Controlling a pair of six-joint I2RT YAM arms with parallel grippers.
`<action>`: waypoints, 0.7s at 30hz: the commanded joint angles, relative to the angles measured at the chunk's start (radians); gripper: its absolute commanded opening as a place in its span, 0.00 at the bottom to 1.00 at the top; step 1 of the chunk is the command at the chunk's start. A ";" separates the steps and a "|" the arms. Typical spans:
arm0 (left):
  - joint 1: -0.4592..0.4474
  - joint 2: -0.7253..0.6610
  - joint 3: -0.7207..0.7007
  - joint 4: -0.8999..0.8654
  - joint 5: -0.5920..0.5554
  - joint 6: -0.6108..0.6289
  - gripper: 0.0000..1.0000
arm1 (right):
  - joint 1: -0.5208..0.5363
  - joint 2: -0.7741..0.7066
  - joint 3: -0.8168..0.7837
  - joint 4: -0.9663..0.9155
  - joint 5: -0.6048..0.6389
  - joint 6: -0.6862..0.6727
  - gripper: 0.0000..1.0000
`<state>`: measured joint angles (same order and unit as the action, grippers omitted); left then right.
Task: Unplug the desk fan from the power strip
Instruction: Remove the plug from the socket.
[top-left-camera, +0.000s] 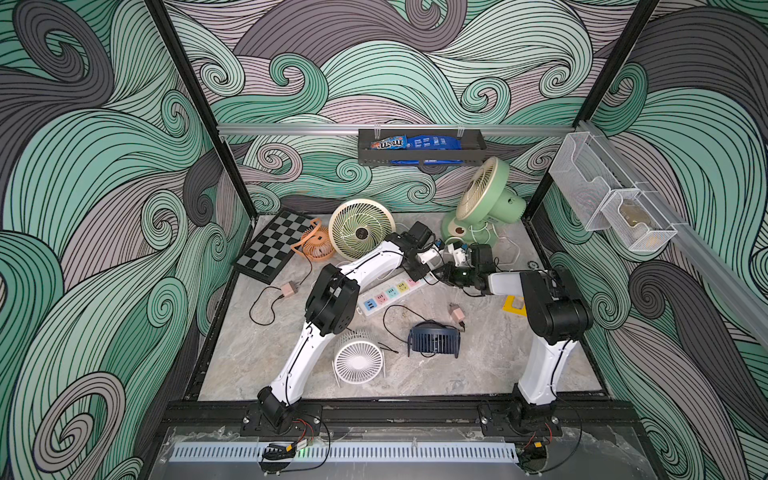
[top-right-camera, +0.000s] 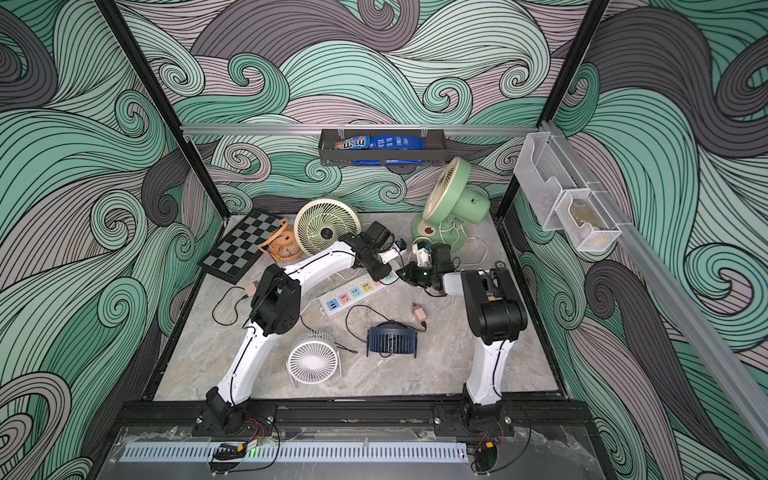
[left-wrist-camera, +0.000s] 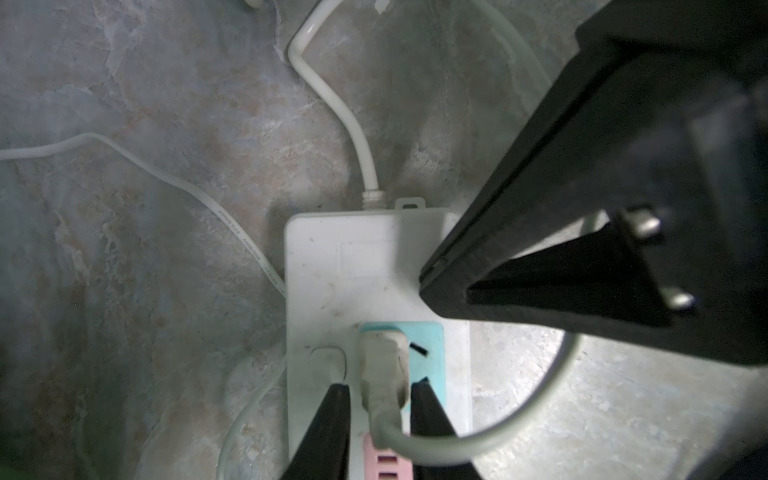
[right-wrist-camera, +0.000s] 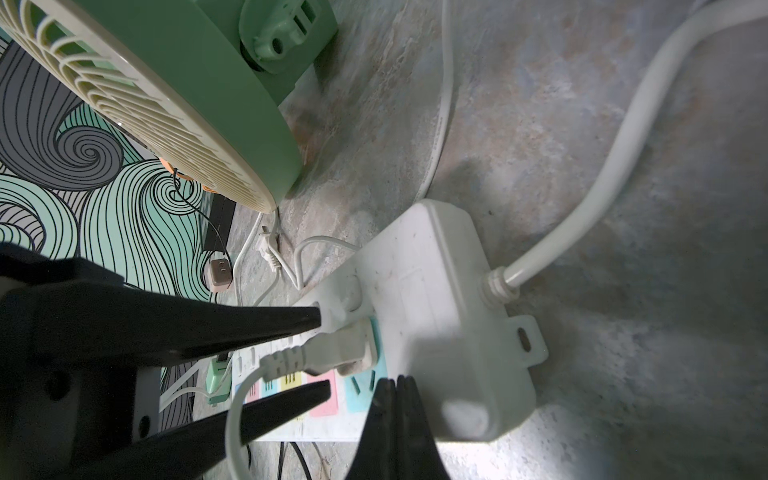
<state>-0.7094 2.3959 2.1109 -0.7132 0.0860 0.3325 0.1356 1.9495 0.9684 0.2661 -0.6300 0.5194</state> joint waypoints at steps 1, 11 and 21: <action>-0.012 0.012 0.030 -0.010 -0.016 0.014 0.24 | 0.005 0.022 -0.010 0.007 -0.010 0.004 0.03; -0.033 0.006 0.025 -0.009 -0.054 0.038 0.11 | 0.008 0.025 -0.008 0.001 -0.005 0.001 0.03; -0.075 -0.051 -0.083 0.095 -0.208 0.090 0.00 | 0.013 0.041 0.004 -0.033 0.022 0.000 0.03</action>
<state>-0.7757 2.3665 2.0422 -0.6483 -0.1040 0.4030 0.1429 1.9568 0.9695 0.2722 -0.6315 0.5194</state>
